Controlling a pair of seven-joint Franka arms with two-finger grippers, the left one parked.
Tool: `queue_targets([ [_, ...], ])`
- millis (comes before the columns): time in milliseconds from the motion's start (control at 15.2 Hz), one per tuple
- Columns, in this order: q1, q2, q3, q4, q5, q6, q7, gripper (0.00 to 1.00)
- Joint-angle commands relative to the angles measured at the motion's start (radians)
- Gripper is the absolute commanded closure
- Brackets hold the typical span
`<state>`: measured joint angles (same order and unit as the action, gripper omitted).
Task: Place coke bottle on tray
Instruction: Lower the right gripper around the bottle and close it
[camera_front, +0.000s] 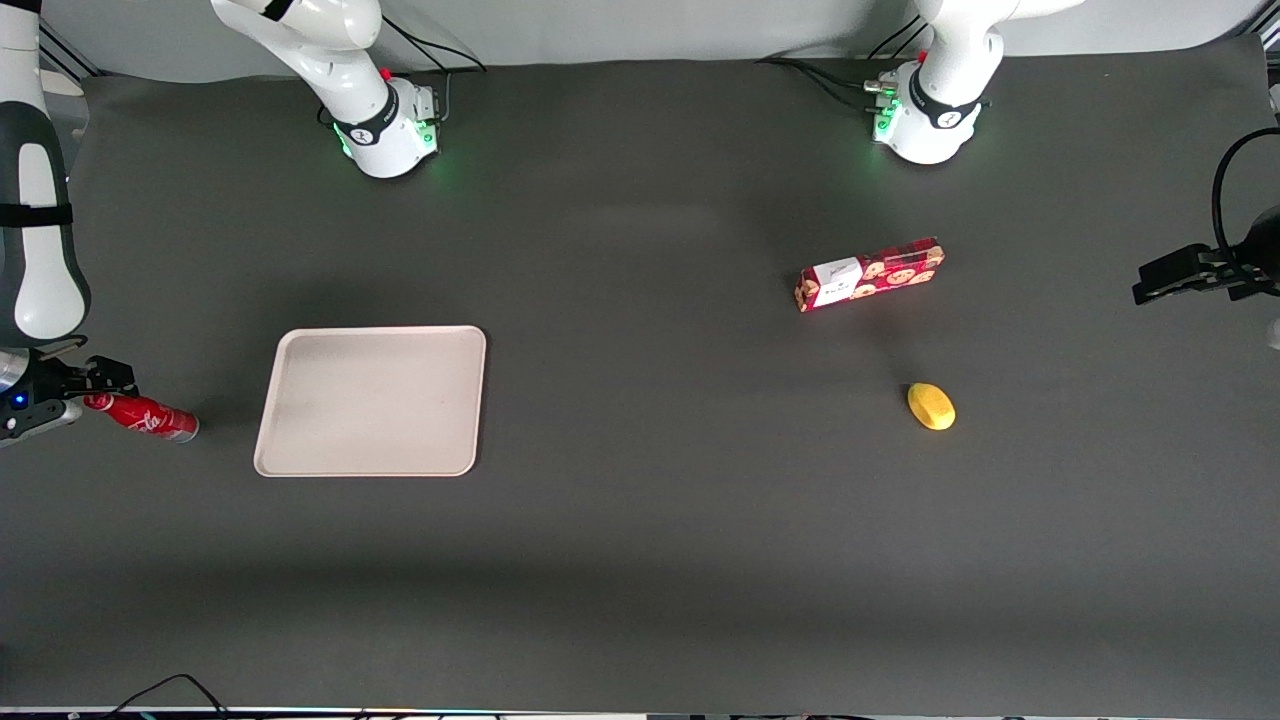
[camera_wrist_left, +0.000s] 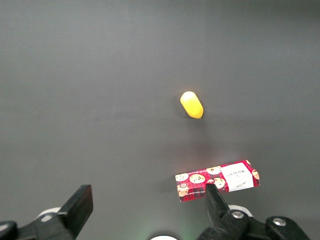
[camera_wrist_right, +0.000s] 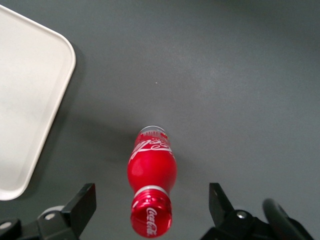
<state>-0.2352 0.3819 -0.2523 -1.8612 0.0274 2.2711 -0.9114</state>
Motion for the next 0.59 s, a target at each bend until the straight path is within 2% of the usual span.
queue_targets([
  [0, -0.001, 0.003, -0.015, -0.007, 0.036, 0.016, -0.047, 0.05],
  [66, -0.003, 0.003, -0.015, -0.012, 0.036, 0.016, -0.055, 0.1],
  [198, -0.003, 0.003, -0.015, -0.012, 0.037, 0.016, -0.061, 0.26],
  [396, -0.001, 0.003, -0.015, -0.009, 0.037, 0.016, -0.061, 0.65],
  [527, 0.005, 0.002, -0.015, 0.0, 0.036, 0.015, -0.06, 0.84],
])
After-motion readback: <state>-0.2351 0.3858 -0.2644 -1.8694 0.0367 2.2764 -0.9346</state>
